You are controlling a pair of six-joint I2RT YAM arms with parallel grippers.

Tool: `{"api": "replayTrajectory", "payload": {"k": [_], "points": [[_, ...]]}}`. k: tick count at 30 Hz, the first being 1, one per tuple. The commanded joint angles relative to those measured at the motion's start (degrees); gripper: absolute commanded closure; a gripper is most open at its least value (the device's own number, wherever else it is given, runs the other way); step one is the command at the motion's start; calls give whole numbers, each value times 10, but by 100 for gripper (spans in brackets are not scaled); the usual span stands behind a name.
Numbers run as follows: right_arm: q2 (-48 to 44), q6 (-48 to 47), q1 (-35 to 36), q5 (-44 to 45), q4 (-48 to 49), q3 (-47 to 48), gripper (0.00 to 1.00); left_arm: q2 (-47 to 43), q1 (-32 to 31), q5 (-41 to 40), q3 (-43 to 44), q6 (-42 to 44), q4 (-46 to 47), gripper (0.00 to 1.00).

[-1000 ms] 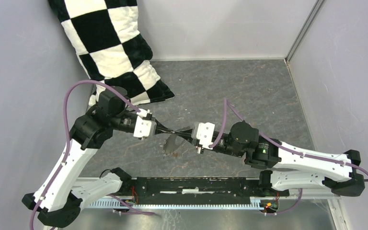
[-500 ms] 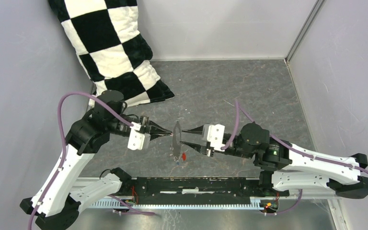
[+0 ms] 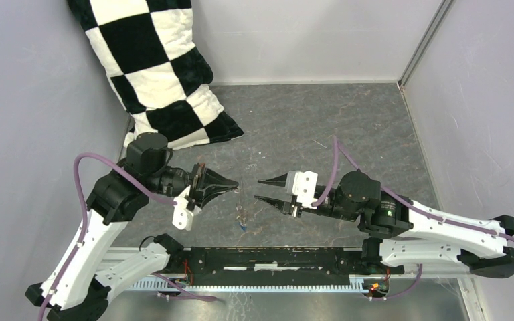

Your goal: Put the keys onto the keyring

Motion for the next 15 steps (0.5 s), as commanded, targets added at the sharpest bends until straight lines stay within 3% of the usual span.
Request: {"api": "replayTrajectory", "payload": {"k": [1,5,10,12,15], "points": [[9,7,2,0,24,22,57,-12,-1,22,-3,69,18,98],[17,4,2,-4,27,28,58,-17,-1,19,-9,125,-6,98],[14,5,2,2,31,24,59,-12,-1,19,-4,94,-9,98],[11,6,2,9,34,22,60,-6,-1,22,4,54,-2,98],[8,7,2,19,36,17,61,-1,-1,24,4,-105,62,98]]}}
